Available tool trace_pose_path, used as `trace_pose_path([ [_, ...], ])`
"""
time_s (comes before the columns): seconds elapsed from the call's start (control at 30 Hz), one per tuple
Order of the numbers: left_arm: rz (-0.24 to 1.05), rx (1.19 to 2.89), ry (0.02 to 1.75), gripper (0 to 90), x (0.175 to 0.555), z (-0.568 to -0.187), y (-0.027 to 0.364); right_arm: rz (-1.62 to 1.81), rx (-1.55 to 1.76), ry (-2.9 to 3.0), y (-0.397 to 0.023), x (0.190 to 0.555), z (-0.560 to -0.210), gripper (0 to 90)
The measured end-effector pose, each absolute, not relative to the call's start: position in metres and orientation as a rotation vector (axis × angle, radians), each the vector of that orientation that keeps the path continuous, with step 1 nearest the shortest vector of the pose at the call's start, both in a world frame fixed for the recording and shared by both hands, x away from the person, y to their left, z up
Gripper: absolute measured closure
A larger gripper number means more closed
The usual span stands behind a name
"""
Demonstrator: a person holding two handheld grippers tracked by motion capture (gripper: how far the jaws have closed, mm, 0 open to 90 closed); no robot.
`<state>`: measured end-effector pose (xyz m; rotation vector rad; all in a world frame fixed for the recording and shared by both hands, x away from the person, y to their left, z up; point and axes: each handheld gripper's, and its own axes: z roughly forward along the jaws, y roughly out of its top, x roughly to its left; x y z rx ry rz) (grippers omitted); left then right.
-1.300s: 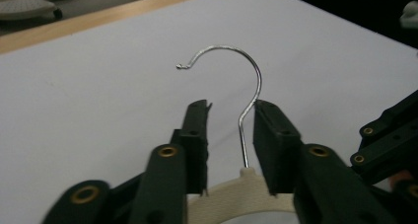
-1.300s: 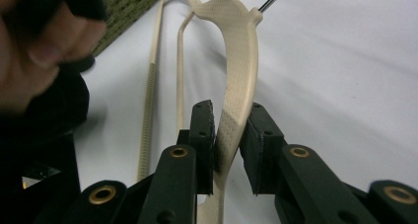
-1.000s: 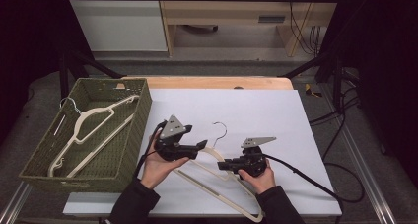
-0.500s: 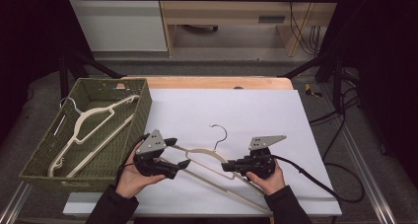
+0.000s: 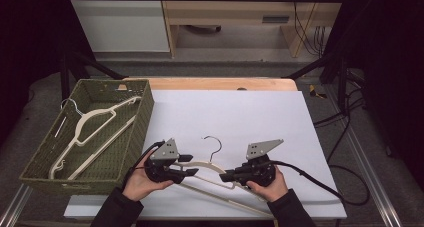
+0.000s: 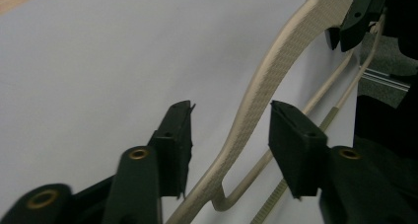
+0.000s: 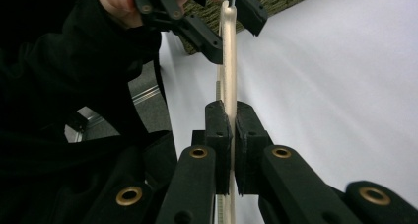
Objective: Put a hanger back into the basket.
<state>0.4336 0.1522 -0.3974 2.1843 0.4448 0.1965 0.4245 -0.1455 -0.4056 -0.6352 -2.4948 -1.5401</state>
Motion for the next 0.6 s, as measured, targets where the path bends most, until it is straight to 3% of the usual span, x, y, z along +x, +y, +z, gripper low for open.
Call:
trace_pose_path([
  [0.1,0.18,2.182,0.443,64.0,0.433,-0.398,0.152,-1.527,-0.617,-2.498,-0.144,0.424,-0.406,87.0],
  [0.4,0.133,2.182,0.406,76.7,0.426,-0.394,0.15,-1.554,-0.637,-2.565,-0.147,0.424,-0.405,80.9],
  [0.6,0.17,2.166,0.45,77.5,0.423,-0.39,0.15,-1.635,-0.679,-2.607,-0.148,0.423,-0.403,70.5],
])
